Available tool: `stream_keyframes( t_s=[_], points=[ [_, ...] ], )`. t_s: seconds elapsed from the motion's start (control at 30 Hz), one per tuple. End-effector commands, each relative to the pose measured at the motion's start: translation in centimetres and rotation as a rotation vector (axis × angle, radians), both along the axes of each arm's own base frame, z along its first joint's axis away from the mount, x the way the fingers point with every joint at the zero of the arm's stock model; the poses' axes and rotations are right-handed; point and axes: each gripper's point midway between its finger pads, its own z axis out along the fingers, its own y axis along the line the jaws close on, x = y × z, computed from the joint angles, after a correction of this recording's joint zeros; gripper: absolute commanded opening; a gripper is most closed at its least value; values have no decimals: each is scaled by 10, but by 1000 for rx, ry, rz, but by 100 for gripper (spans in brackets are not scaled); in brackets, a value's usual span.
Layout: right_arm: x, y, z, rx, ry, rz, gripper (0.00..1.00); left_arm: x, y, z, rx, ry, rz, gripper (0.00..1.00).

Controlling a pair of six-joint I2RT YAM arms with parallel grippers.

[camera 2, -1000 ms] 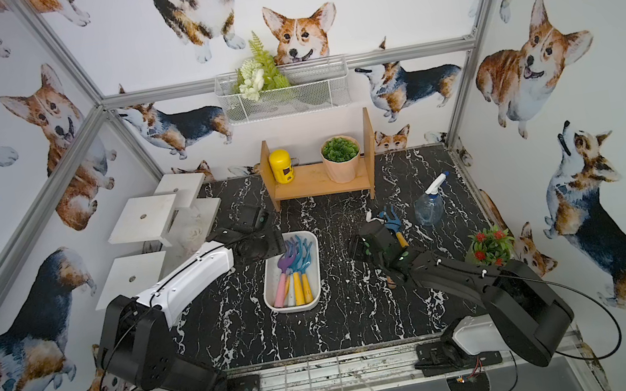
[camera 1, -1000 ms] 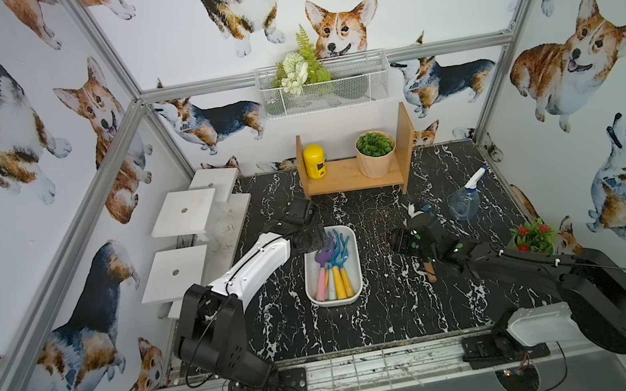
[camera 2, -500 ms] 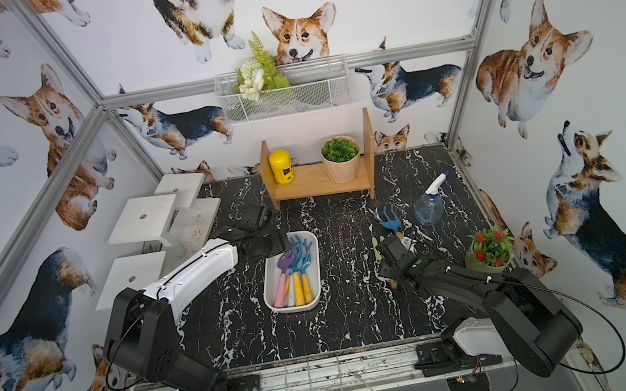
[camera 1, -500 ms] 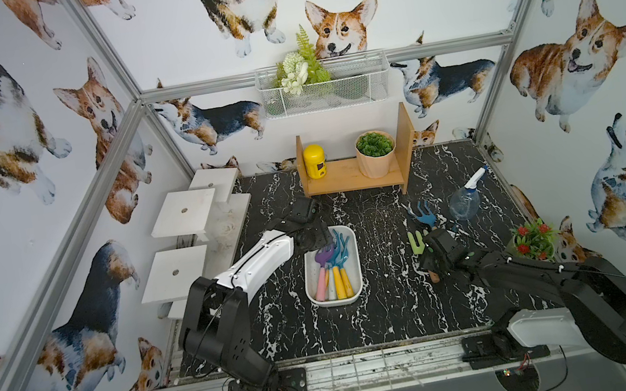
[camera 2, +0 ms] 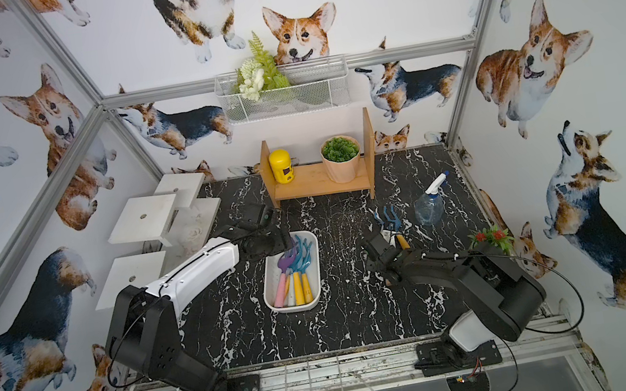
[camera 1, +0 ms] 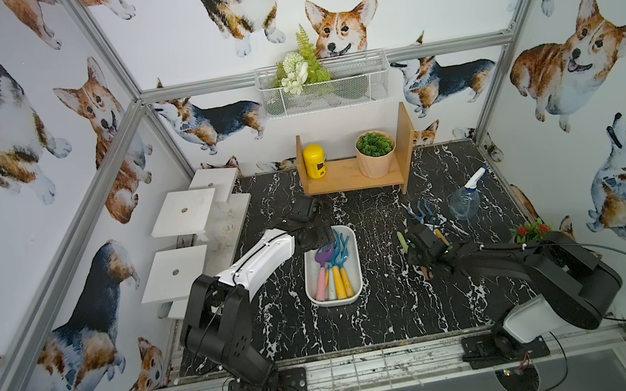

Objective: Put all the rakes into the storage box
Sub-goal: Pick up the rake at the center of the board.

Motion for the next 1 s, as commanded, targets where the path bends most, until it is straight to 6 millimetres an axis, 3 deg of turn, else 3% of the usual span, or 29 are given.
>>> stream_keyframes(
  t_s=[0.0, 0.23, 0.33, 0.53, 0.83, 0.97],
  points=[
    [-70, -7, -47, -123, 355, 124, 54, 4, -3, 7, -10, -21, 0, 92],
    [-68, 2, -43, -94, 351, 140, 55, 3, -4, 6, -17, -16, -4, 93],
    [-62, 16, -28, -19, 308, 175, 62, 3, -7, 6, -24, -19, -13, 93],
    [-61, 27, -5, 101, 275, 223, 66, 1, -10, 3, -30, -12, -24, 94],
    [-83, 10, -34, 43, 395, 241, 64, 1, -14, 1, -38, -6, -29, 93],
    [-86, -1, -45, -43, 428, 237, 47, 4, -16, 6, -46, -21, -30, 94]
  ],
)
